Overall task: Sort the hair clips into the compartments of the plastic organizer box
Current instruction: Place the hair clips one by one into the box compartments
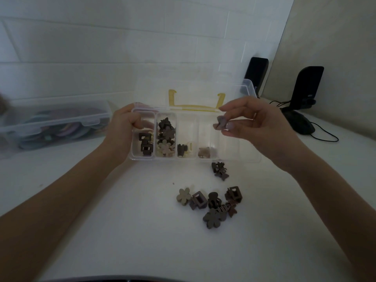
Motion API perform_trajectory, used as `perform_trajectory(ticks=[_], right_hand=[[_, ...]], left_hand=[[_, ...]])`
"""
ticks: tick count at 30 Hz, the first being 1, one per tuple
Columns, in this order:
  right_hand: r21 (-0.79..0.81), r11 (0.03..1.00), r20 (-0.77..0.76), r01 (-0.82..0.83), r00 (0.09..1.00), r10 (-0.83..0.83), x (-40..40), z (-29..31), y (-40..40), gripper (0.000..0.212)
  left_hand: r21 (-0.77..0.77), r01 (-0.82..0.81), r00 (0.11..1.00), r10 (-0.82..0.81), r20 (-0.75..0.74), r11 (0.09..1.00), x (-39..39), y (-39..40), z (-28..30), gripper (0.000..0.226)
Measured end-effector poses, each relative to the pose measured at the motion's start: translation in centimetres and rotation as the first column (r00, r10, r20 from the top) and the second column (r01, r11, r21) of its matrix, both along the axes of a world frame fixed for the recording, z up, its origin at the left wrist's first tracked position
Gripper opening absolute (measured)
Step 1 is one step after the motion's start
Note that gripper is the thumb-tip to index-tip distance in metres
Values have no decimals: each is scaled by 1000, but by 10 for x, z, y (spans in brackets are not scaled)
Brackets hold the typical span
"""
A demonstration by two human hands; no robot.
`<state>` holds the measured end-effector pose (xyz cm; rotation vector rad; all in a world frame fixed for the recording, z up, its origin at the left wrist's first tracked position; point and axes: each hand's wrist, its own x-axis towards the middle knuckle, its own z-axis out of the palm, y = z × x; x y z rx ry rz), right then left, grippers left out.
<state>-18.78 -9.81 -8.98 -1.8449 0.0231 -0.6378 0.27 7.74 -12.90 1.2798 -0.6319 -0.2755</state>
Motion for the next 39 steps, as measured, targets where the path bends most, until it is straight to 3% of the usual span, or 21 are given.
perform_trajectory(ticks=[2,3,6,8,11,14,21,26,29,34,39], right_hand=[[-19,998,16,67,998,-66,2,-4,3,17],[-103,986,40,129,991,-125,3,-7,5,13],[-538,779,145,322,946,-290,8,-20,11,11],[-598,725,181,341,939,-293,9,-22,14,11],[-615,775,22,149,985,-173,3,-11,15,7],[-792,603,-248,-97,953,-173,-3,-5,11,5],[-892,442,-246,-93,920,-304,-12,8,11,14],[-960,251,-221,-122,882,-417,-6,-4,14,36],[-955,247,-265,-167,853,-449,-5,-7,12,37],[-924,323,-331,-206,854,-402,-2,-10,11,26],[-832,544,-243,-106,952,-186,3,-16,18,31]], left_hand=[[5,-4,1000,4,-1,1000,0,0,0,31],[4,-5,1000,5,-3,1000,0,1,0,31],[8,-14,1000,14,-6,1000,0,1,0,31],[15,-25,1000,25,-3,1000,0,1,-1,30],[12,-45,999,45,-13,999,1,0,-1,31],[33,-39,999,40,-17,999,1,1,-1,32],[50,-79,996,80,-27,996,3,-2,-3,27],[18,-111,994,111,-2,994,1,-3,-2,22],[4,-123,992,123,1,992,-1,-3,-2,21],[0,-127,992,127,6,992,-2,-2,-1,31],[9,-124,992,124,-11,992,-3,-2,0,27]])
